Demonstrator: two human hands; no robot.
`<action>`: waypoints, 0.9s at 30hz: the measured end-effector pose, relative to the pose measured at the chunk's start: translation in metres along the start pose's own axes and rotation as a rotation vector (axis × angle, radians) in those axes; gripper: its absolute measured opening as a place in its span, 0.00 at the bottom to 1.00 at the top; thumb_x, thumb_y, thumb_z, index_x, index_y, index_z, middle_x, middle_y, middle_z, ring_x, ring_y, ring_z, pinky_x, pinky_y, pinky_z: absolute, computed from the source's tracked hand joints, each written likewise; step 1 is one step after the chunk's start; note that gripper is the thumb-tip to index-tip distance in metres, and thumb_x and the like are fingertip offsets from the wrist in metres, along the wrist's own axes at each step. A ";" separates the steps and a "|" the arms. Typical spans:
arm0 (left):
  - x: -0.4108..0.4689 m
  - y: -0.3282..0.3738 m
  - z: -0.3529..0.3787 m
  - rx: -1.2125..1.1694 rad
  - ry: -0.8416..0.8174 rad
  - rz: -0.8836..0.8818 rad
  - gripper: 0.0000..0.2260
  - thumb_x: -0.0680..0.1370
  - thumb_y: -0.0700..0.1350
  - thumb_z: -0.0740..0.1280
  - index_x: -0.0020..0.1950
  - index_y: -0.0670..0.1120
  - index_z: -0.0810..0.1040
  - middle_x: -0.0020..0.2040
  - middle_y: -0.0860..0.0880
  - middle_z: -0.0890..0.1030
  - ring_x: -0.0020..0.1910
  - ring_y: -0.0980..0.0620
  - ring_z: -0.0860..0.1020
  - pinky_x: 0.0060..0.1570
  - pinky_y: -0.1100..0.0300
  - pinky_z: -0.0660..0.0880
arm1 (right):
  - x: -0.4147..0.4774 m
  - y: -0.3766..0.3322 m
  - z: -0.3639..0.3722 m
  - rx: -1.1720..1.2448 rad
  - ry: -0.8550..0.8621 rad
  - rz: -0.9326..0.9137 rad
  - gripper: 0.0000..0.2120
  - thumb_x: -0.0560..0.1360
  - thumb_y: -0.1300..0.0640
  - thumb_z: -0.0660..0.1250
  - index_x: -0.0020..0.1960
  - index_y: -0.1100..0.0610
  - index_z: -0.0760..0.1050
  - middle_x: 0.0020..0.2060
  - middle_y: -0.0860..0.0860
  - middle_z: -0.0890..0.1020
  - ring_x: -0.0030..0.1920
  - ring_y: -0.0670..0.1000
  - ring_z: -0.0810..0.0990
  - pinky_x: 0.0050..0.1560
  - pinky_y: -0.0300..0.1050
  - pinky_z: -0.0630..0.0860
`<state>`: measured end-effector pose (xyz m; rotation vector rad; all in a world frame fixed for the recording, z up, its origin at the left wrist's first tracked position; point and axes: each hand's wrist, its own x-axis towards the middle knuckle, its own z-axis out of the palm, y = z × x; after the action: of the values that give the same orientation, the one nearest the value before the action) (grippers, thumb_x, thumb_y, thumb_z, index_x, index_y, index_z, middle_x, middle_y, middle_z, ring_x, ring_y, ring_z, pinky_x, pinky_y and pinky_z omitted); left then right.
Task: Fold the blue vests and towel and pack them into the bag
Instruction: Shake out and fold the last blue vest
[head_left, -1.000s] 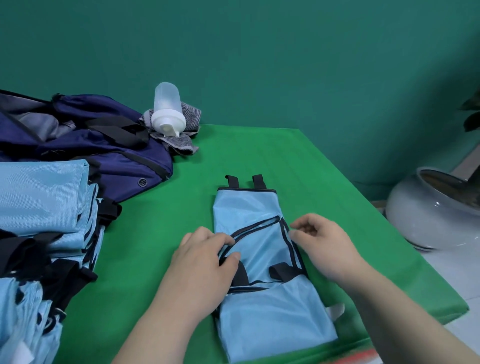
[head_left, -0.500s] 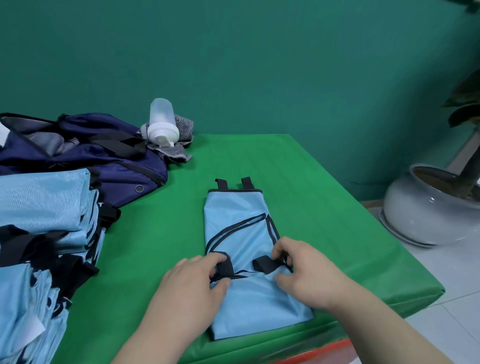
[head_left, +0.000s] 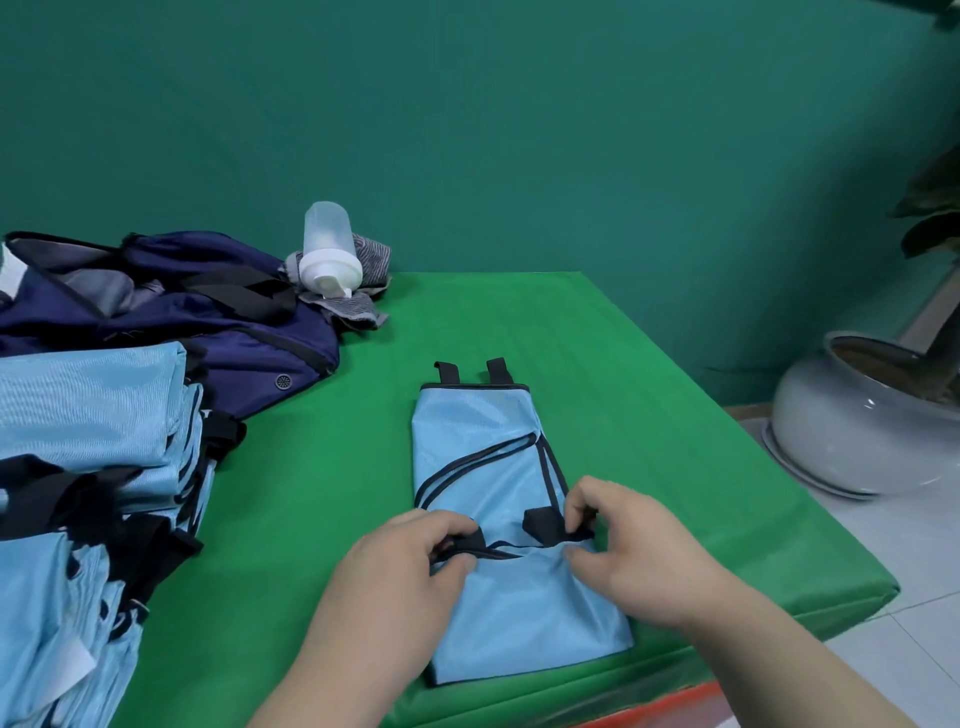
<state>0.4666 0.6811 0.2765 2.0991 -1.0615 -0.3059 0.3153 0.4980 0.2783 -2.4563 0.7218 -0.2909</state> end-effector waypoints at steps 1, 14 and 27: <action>0.000 0.000 0.000 -0.069 -0.011 -0.013 0.12 0.75 0.48 0.73 0.43 0.66 0.79 0.47 0.70 0.78 0.46 0.68 0.77 0.46 0.74 0.70 | -0.001 0.000 0.000 0.041 -0.002 0.002 0.11 0.69 0.57 0.70 0.42 0.43 0.70 0.40 0.41 0.78 0.34 0.43 0.73 0.39 0.40 0.71; 0.044 0.011 -0.023 -0.433 0.240 0.051 0.18 0.71 0.34 0.75 0.42 0.60 0.85 0.45 0.62 0.83 0.43 0.60 0.81 0.46 0.71 0.72 | 0.037 -0.020 -0.004 0.840 0.332 0.010 0.23 0.71 0.74 0.68 0.35 0.46 0.71 0.35 0.50 0.76 0.38 0.54 0.66 0.40 0.53 0.61; 0.187 -0.038 0.005 -0.033 0.101 -0.109 0.12 0.79 0.46 0.68 0.63 0.53 0.80 0.59 0.56 0.80 0.57 0.56 0.76 0.53 0.66 0.67 | 0.189 0.024 0.020 0.145 0.261 0.070 0.10 0.75 0.61 0.68 0.45 0.45 0.73 0.47 0.44 0.75 0.46 0.44 0.75 0.40 0.25 0.64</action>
<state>0.6038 0.5488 0.2680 2.1235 -0.8793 -0.2655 0.4696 0.3857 0.2574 -2.2741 0.8612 -0.6233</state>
